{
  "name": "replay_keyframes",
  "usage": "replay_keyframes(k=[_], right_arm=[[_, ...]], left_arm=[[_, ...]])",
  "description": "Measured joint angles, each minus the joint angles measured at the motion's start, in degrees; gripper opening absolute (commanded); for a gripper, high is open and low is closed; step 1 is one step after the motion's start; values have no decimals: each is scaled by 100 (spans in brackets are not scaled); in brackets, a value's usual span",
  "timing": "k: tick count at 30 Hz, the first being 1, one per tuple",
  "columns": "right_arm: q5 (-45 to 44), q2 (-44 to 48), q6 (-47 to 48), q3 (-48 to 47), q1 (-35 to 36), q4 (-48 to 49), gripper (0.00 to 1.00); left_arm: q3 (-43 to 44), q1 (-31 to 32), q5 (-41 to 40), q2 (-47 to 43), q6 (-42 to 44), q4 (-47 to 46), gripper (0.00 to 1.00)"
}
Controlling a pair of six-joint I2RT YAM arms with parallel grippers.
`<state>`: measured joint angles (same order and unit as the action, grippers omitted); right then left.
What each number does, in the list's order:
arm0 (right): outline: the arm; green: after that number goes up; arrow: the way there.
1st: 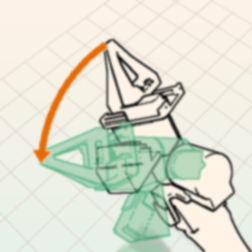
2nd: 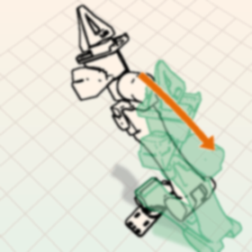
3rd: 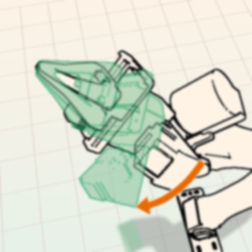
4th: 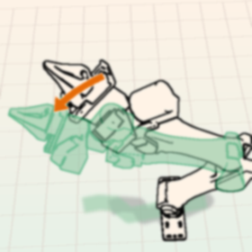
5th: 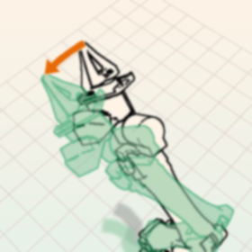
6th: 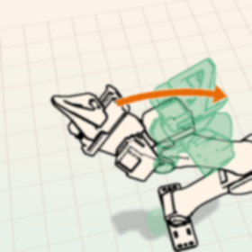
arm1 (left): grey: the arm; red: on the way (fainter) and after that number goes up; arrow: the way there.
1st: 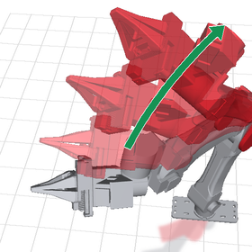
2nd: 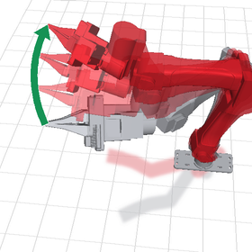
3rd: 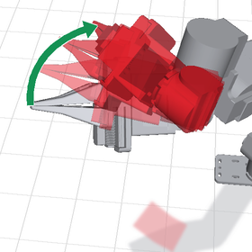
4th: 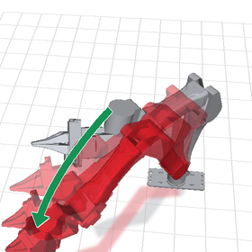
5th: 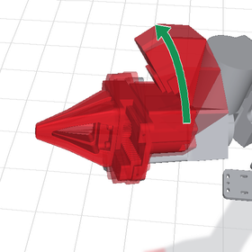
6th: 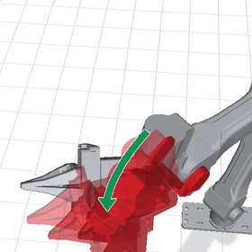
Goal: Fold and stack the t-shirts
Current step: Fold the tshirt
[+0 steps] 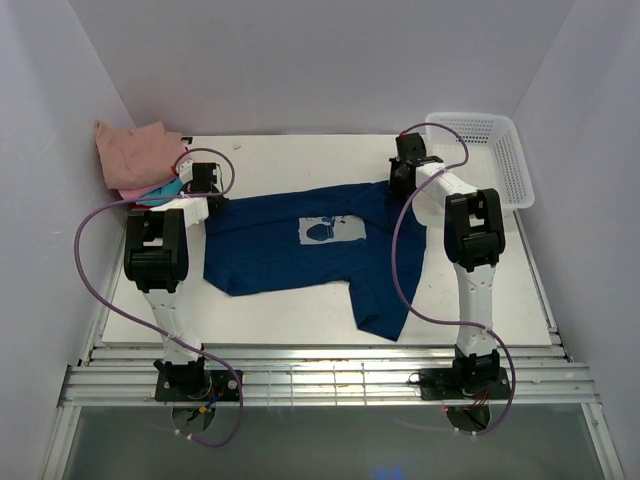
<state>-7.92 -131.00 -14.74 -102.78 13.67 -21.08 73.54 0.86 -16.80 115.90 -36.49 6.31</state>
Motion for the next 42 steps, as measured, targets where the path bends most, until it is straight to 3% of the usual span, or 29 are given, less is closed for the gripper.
replay_keyframes(k=[9, 14, 16, 20, 25, 31, 42], right_arm=[[385, 173, 345, 201, -90, 289, 24], [664, 1113, 490, 920, -109, 695, 32], [824, 1484, 511, 977, -120, 866, 37], [1209, 1851, 511, 903, -131, 1318, 39], [1875, 1486, 393, 778, -175, 1550, 43], [2350, 745, 262, 774, -225, 1502, 51], [2736, 599, 157, 774, -236, 1512, 50]], left_arm=[[96, -13, 173, 4, 37, 9, 0], [297, -9, 264, -42, 109, 7, 0], [420, 2, 289, -79, 157, 7, 0], [603, 35, 332, -190, 240, -20, 0], [466, 59, 407, -529, 262, -37, 0], [-358, 87, 485, -1379, 236, -37, 0], [-1034, 273, 575, -2256, 153, -72, 0]])
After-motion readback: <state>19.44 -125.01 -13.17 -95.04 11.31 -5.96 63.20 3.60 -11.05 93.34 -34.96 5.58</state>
